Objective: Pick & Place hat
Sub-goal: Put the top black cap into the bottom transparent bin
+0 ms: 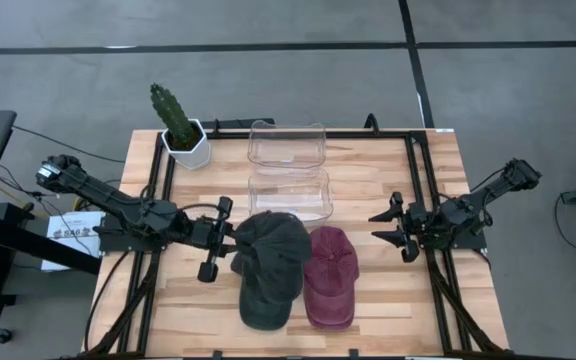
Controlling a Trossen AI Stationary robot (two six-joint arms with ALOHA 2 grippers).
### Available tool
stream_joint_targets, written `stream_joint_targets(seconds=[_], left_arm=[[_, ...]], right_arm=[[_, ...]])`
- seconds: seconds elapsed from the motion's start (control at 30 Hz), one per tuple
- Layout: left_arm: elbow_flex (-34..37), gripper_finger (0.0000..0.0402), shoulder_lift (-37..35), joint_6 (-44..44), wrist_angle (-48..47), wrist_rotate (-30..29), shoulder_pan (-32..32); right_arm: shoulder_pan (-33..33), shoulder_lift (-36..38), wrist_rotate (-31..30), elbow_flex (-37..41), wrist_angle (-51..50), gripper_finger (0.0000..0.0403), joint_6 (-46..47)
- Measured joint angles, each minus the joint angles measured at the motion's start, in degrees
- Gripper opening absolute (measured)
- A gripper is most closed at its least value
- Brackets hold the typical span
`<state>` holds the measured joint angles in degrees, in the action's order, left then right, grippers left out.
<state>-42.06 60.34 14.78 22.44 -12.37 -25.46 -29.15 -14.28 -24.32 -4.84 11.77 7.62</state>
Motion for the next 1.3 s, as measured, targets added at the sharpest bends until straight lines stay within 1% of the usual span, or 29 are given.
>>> stream_joint_targets(seconds=[0.1,0.27,0.43,0.77,1.3], left_arm=[[0.0,0.0023,0.0,-0.06,1.41,0.35,1.62],[0.0,0.0023,0.0,-0.21,4.67,3.86,3.61],[0.0,0.0023,0.02,-0.28,5.19,4.44,4.38],[0.0,0.0023,0.02,-0.52,5.51,4.39,4.47],[0.0,0.0024,0.52,-0.65,5.71,4.32,4.47]], right_arm=[[0.0,0.0,0.11,0.0,1.3,0.0175,0.05],[0.0,-0.15,0.22,0.0,4.35,0.0175,0.08],[0.0,-3.89,0.42,0.0,9.64,0.0175,0.0],[0.02,-19.6,0.53,-0.22,27.6,0.0175,-0.71],[0.24,-43.25,0.55,-14.34,30.69,0.0175,-6.66]])
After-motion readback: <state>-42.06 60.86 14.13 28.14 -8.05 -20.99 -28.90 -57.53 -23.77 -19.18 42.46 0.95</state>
